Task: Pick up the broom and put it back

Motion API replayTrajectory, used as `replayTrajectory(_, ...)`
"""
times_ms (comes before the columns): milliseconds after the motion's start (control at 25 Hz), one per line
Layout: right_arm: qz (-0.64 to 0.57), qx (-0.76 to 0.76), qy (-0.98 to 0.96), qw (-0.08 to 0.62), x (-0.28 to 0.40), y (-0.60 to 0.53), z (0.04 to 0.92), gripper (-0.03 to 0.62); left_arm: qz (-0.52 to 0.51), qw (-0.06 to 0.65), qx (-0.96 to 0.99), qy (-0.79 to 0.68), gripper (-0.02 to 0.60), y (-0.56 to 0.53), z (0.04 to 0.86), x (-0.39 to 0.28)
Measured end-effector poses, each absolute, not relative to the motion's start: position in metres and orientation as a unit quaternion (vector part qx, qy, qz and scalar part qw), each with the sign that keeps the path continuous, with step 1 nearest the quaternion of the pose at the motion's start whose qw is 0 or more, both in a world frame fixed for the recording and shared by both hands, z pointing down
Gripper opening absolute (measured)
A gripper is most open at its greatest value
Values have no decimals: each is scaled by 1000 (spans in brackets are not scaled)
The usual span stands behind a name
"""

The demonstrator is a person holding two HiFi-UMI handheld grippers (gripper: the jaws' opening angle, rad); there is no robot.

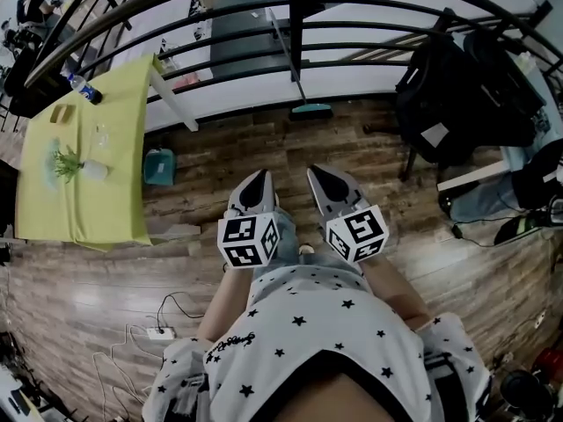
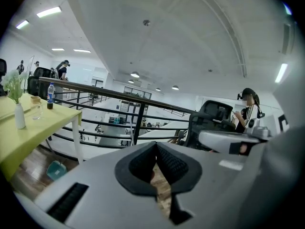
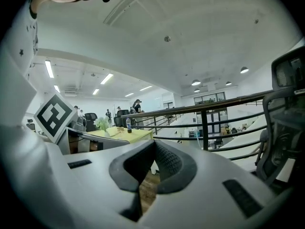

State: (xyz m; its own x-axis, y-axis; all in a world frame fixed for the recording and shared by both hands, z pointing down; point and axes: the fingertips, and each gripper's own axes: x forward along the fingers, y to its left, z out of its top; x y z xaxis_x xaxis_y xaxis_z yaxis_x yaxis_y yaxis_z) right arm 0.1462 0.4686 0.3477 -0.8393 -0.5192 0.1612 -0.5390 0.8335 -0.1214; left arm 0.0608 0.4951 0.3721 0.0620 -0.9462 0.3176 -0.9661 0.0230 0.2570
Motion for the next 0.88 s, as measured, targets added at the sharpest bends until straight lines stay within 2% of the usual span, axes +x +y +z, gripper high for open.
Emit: replayTrajectory(880,71,303,-947,75,38,288,336,-6,26,219,712,-667,11,315,365,-44)
